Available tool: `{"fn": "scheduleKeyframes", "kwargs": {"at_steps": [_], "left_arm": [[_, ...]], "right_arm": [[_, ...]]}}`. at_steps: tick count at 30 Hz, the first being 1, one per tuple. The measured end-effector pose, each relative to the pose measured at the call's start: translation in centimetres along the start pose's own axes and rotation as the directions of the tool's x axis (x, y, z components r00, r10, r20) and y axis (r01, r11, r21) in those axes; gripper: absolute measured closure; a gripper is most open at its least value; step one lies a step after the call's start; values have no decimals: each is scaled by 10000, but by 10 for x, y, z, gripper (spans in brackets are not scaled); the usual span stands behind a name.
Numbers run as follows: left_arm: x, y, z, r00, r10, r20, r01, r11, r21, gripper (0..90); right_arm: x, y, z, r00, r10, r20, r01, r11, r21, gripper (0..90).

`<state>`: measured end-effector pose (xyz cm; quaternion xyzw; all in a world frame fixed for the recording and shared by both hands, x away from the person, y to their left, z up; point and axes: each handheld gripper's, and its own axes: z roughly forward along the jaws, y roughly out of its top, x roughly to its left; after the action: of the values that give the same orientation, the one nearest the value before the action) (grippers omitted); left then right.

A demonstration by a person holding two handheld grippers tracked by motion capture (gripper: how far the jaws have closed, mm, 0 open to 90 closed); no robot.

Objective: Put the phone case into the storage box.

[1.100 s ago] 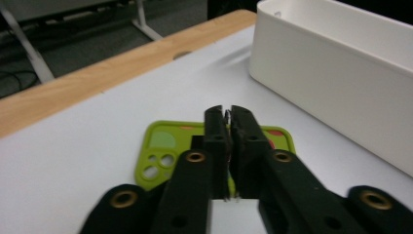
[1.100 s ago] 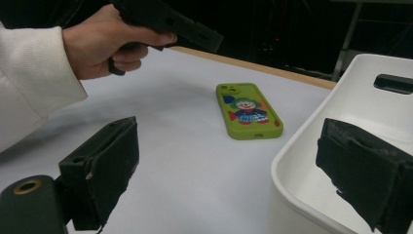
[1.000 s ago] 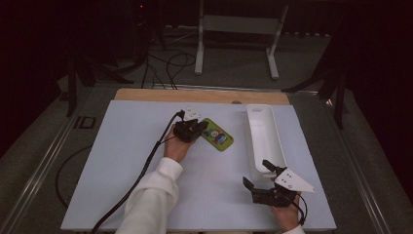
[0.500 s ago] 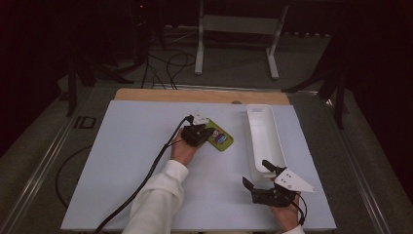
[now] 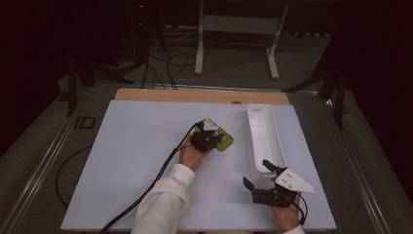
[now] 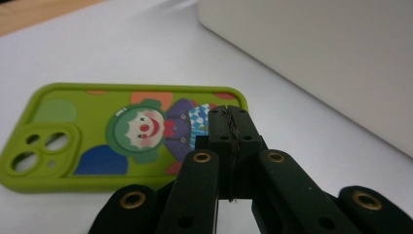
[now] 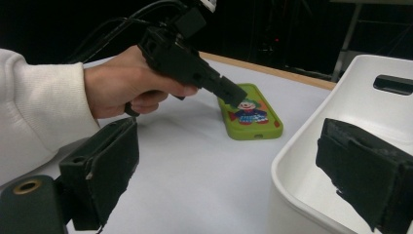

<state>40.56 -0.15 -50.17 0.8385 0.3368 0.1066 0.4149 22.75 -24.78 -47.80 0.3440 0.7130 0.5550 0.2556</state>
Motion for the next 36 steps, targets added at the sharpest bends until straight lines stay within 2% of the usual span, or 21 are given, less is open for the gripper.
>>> {"fn": "scheduleKeyframes", "kwargs": {"at_steps": [19, 27, 36], "left_arm": [[-7, -6, 17, 9998, -171, 104, 163, 9973, 710, 900], [-7, -6, 15, 9997, -198, 167, 184, 9963, 839, 900], [-8, -6, 11, 9999, -134, -8, 134, 9939, 1096, 900]], "right_arm": [[0, 0, 0, 10000, 14, -3, -14, 10000, -21, 86], [0, 0, 0, 10000, 8, 6, -8, 10000, -33, 86], [0, 0, -1, 10000, 49, 36, -49, 10000, -32, 86]]}}
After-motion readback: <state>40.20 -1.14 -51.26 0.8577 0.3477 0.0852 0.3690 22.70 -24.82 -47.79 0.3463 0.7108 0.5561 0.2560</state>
